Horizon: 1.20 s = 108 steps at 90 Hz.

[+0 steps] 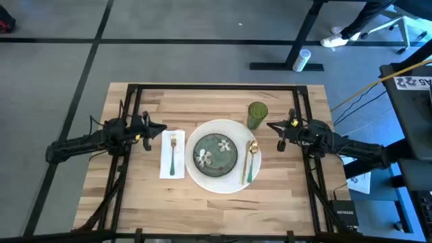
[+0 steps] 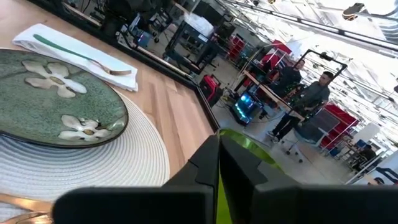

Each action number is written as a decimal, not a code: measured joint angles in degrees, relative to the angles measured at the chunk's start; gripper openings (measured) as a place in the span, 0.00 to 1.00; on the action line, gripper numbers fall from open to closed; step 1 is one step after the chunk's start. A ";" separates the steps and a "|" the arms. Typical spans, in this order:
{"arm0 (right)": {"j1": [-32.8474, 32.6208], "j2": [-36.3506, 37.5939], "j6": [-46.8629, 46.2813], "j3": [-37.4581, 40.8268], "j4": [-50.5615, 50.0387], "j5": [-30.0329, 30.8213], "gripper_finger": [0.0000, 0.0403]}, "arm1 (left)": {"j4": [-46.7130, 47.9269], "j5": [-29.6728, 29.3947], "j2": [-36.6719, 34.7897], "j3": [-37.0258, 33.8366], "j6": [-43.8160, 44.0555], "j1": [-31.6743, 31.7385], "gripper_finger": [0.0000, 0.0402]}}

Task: Set table place
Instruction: Return to Home Position

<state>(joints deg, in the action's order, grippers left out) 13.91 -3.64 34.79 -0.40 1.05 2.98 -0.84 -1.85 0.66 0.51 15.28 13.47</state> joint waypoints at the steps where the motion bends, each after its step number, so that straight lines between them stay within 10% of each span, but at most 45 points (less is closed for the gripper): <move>1: 0.00 0.00 0.00 0.00 0.01 0.00 0.00 | 0.00 0.00 -0.01 0.00 0.12 0.00 0.00; 108: 0.00 0.02 -2.97 0.00 0.52 2.40 0.00 | 0.17 -0.02 0.03 0.02 0.20 0.00 0.00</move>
<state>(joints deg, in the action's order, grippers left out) 13.91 -3.62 31.81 -0.40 1.56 5.39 -0.67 -1.87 0.69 0.54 15.49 13.47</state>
